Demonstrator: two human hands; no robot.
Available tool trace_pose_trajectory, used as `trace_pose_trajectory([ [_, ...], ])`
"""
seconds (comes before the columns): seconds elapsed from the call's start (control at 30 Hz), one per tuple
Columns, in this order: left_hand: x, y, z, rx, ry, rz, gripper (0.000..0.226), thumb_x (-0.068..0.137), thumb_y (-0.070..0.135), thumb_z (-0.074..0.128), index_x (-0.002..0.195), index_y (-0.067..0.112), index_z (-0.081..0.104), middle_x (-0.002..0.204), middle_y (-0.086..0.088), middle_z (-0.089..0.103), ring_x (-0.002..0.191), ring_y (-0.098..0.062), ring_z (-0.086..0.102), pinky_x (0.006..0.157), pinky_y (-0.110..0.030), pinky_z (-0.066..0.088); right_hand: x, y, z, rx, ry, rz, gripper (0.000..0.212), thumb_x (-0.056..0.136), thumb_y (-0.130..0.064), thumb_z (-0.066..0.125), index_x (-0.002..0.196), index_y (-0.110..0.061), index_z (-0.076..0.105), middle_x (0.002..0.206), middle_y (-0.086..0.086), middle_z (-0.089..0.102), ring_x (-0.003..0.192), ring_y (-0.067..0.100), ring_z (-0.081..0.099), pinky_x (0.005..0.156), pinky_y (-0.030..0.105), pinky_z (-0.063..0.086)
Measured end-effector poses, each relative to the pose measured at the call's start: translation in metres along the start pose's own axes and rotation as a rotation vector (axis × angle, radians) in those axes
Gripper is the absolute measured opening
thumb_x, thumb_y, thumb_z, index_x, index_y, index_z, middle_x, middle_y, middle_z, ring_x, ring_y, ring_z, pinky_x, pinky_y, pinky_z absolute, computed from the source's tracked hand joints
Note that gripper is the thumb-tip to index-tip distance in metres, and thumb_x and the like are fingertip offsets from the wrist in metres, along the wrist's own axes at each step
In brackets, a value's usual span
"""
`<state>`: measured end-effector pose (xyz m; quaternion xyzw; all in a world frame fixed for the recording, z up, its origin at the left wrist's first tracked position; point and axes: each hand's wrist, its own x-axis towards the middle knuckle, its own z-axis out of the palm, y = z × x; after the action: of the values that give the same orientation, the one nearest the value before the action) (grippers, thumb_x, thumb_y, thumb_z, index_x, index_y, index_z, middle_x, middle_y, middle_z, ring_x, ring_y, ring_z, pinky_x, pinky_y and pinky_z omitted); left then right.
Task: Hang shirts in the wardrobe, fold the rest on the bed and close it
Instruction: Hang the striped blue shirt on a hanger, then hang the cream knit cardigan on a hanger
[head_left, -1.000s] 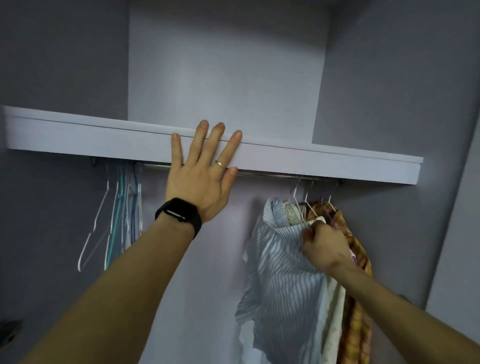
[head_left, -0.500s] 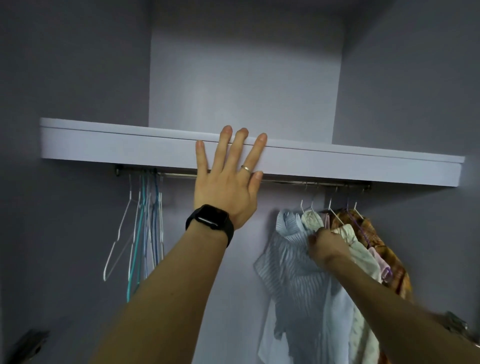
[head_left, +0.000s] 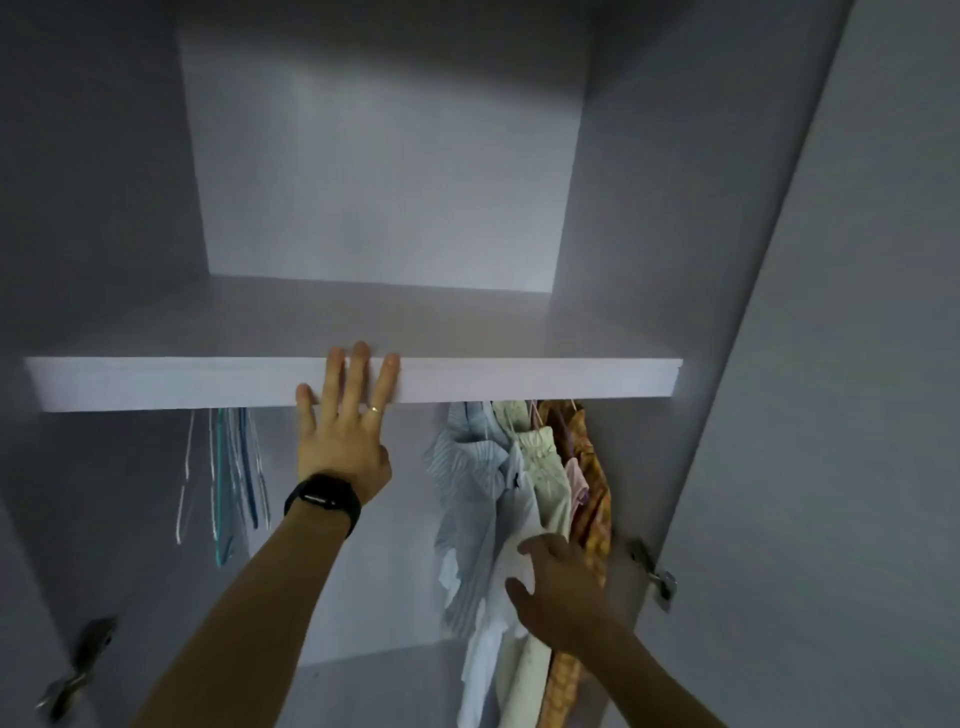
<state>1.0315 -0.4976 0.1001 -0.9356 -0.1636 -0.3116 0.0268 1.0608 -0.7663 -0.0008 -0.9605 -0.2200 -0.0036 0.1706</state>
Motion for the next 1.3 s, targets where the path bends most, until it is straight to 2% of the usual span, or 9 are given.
trace_pose_trajectory([
  [0.1, -0.018, 0.016, -0.021, -0.111, -0.142, -0.033, 0.1, 0.087, 0.023, 0.057, 0.157, 0.032, -0.015, 0.163, -0.004, -0.026, 0.151, -0.03, -0.02, 0.12, -0.061, -0.004, -0.069, 0.008, -0.035, 0.001, 0.108, -0.024, 0.048, 0.098, -0.042, 0.055, 0.14, -0.02, 0.05, 0.147, 0.001, 0.045, 0.137, 0.026, 0.04, 0.11, 0.032, 0.036],
  [0.23, -0.082, 0.057, -0.028, -0.266, -0.329, 0.054, 0.08, 0.095, 0.034, 0.052, 0.16, 0.03, 0.006, 0.167, -0.003, -0.011, 0.153, -0.028, -0.008, 0.12, -0.061, -0.002, -0.164, 0.022, -0.061, 0.052, 0.275, 0.039, 0.04, 0.094, -0.029, 0.066, 0.131, -0.014, 0.061, 0.142, 0.007, 0.053, 0.127, 0.035, 0.048, 0.103, 0.04, 0.043],
  [0.47, -0.245, 0.171, -0.024, -0.578, -0.467, 0.473, 0.062, 0.092, 0.028, 0.061, 0.15, 0.022, 0.041, 0.16, -0.006, 0.031, 0.148, -0.029, 0.023, 0.114, -0.059, 0.023, -0.323, 0.062, -0.047, 0.041, 0.416, 0.318, 0.038, 0.097, -0.035, 0.062, 0.134, -0.027, 0.06, 0.145, -0.003, 0.054, 0.133, 0.023, 0.045, 0.106, 0.032, 0.041],
  [0.57, -0.313, 0.223, -0.03, -0.674, -0.561, 0.715, 0.061, 0.093, 0.027, 0.061, 0.15, 0.02, 0.042, 0.159, -0.005, 0.033, 0.147, -0.028, 0.029, 0.115, -0.053, 0.028, -0.395, 0.079, -0.033, 0.064, 0.436, 0.523, 0.036, 0.097, -0.036, 0.062, 0.132, -0.028, 0.061, 0.142, -0.002, 0.056, 0.126, 0.023, 0.05, 0.102, 0.027, 0.036],
  [0.73, -0.419, 0.31, -0.055, -0.721, -0.78, 1.068, 0.062, 0.097, 0.033, 0.052, 0.155, 0.03, 0.029, 0.164, 0.005, 0.021, 0.15, -0.015, 0.018, 0.122, -0.047, 0.015, -0.53, 0.104, -0.002, 0.113, 0.532, 0.907, 0.033, 0.094, -0.029, 0.066, 0.126, -0.022, 0.066, 0.131, 0.0, 0.063, 0.117, 0.029, 0.059, 0.102, 0.039, 0.045],
  [0.9, -0.497, 0.38, -0.082, -0.727, -0.887, 1.376, 0.062, 0.097, 0.032, 0.049, 0.156, 0.031, 0.027, 0.163, 0.004, 0.019, 0.147, -0.018, 0.025, 0.118, -0.043, 0.021, -0.636, 0.106, 0.02, 0.092, 0.681, 1.226, 0.03, 0.088, -0.018, 0.073, 0.118, -0.019, 0.07, 0.121, 0.0, 0.069, 0.107, 0.018, 0.057, 0.096, 0.031, 0.041],
  [1.03, -0.576, 0.429, -0.1, -0.721, -1.029, 1.586, 0.062, 0.095, 0.027, 0.052, 0.154, 0.03, 0.033, 0.162, 0.004, 0.021, 0.147, -0.018, 0.025, 0.119, -0.043, 0.02, -0.717, 0.096, 0.046, 0.062, 0.75, 1.498, 0.027, 0.086, -0.016, 0.078, 0.111, -0.011, 0.072, 0.111, 0.004, 0.073, 0.104, 0.026, 0.063, 0.092, 0.032, 0.042],
  [1.17, -0.637, 0.465, -0.113, -0.637, -0.98, 1.829, 0.062, 0.092, 0.031, 0.051, 0.151, 0.031, 0.034, 0.158, 0.002, 0.028, 0.141, -0.021, 0.032, 0.115, -0.039, 0.026, -0.776, 0.084, 0.077, 0.246, 0.702, 1.77, 0.037, 0.093, -0.031, 0.068, 0.129, -0.022, 0.064, 0.133, 0.0, 0.063, 0.121, 0.029, 0.053, 0.103, 0.034, 0.038],
  [1.3, -0.683, 0.501, -0.132, -0.566, -0.958, 1.985, 0.061, 0.094, 0.034, 0.047, 0.153, 0.031, 0.032, 0.159, 0.0, 0.027, 0.144, -0.021, 0.028, 0.117, -0.042, 0.026, -0.815, 0.076, 0.091, 0.31, 0.76, 1.923, 0.037, 0.092, -0.033, 0.067, 0.128, -0.025, 0.063, 0.133, -0.001, 0.063, 0.121, 0.029, 0.053, 0.104, 0.033, 0.037],
])
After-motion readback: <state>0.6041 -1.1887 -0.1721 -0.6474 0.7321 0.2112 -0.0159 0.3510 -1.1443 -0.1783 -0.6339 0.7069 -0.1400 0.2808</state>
